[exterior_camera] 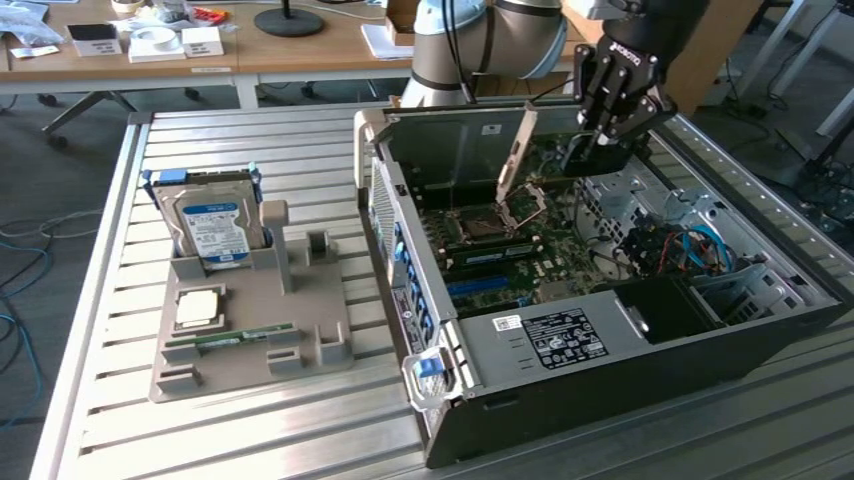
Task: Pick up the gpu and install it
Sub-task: 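Insert the gpu into the slot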
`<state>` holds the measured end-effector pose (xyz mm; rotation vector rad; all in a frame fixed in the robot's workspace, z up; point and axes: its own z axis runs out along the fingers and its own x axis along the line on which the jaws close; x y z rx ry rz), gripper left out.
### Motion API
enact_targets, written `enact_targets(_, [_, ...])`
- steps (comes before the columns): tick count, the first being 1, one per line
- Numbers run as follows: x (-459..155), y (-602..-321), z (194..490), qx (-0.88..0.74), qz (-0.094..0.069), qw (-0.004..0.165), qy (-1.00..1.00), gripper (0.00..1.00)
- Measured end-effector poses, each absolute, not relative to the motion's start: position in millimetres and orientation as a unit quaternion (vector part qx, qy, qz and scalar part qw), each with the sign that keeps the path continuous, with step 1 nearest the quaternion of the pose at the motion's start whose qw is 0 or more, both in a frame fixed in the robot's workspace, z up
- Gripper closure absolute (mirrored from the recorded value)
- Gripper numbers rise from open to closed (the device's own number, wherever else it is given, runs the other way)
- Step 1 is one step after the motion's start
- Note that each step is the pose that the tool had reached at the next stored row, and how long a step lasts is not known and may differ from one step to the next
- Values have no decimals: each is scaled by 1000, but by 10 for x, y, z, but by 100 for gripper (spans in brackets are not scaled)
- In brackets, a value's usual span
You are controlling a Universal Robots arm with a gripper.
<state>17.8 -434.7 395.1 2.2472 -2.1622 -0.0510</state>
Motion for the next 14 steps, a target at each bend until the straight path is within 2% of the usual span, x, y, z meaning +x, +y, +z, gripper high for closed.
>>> enact_targets(14, [84,-4347,3880,721,-16,10,-693,73])
